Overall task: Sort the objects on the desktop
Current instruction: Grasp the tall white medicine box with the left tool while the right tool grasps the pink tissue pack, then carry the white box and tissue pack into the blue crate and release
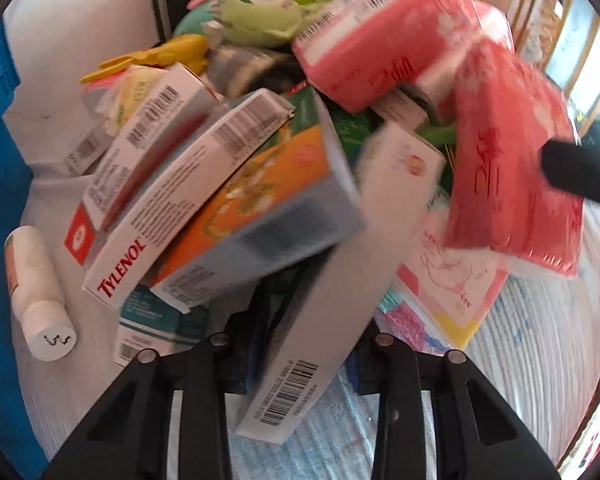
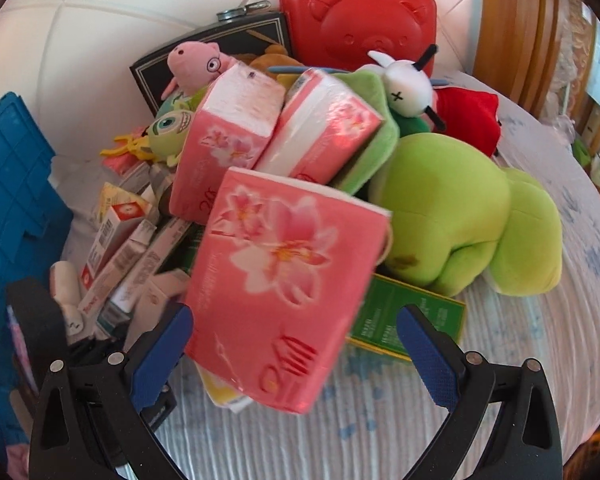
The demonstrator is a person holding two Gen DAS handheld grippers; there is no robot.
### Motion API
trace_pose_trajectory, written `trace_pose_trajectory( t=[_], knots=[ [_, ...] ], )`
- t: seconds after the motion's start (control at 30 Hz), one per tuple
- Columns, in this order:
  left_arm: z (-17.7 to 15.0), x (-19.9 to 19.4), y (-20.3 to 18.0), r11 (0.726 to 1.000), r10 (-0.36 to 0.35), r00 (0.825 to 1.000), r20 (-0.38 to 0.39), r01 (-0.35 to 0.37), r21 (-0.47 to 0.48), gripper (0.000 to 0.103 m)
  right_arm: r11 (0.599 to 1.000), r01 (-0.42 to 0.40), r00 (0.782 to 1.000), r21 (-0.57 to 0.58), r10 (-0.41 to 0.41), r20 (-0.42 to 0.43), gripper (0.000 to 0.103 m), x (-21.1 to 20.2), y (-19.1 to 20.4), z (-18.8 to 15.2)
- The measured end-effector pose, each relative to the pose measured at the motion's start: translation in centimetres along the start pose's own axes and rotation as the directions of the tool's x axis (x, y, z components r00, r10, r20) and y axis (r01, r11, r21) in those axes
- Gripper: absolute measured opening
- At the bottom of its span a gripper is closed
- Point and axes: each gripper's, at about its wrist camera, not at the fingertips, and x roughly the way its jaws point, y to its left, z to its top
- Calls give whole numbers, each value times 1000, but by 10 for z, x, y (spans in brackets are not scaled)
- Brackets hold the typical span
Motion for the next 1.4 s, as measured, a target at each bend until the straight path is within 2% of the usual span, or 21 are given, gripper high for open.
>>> trace_pose_trajectory(
  t=[0.13,0.27,0.57,0.7,0.73,0.8,0.97,1.1,1.23,1.3,1.4],
  knots=[
    [6,-14,6,999,22,999,41,-20,-46,26,1000,8,1000,-4,-8,-19,103,14,12,2],
    [13,-13,2,997,34,998,43,-31,-67,26,999,37,999,-12,-37,-30,103,29,17,1],
    [14,-11,-1,991,57,998,24,-54,-124,26,1000,14,999,-3,-14,-43,103,38,16,4],
    [9,-20,-7,987,79,997,27,-74,-141,26,998,-4,997,-55,-1,-79,103,44,21,6],
    [8,-25,-8,986,83,996,33,-78,-145,26,999,-12,997,-48,8,-80,103,41,17,4],
    [6,-36,-12,984,101,994,47,-93,-150,26,998,-21,998,-51,18,-67,94,32,8,0],
    [-2,-73,-23,976,135,986,98,-115,-187,22,993,-81,995,-83,77,-57,92,4,-14,-7],
    [7,-99,-25,968,170,974,150,-137,-210,22,984,-119,993,-135,121,4,92,-31,-25,-3],
    [1,-134,-28,951,224,955,192,-171,-259,22,969,-161,982,-187,176,71,92,-69,-19,3],
    [-1,-156,-30,940,265,937,228,-198,-279,22,954,-182,972,-237,211,105,92,-90,-13,5],
    [-3,-192,-29,916,339,899,276,-249,-314,22,927,-216,954,-306,268,138,92,-114,-1,8]
  ],
)
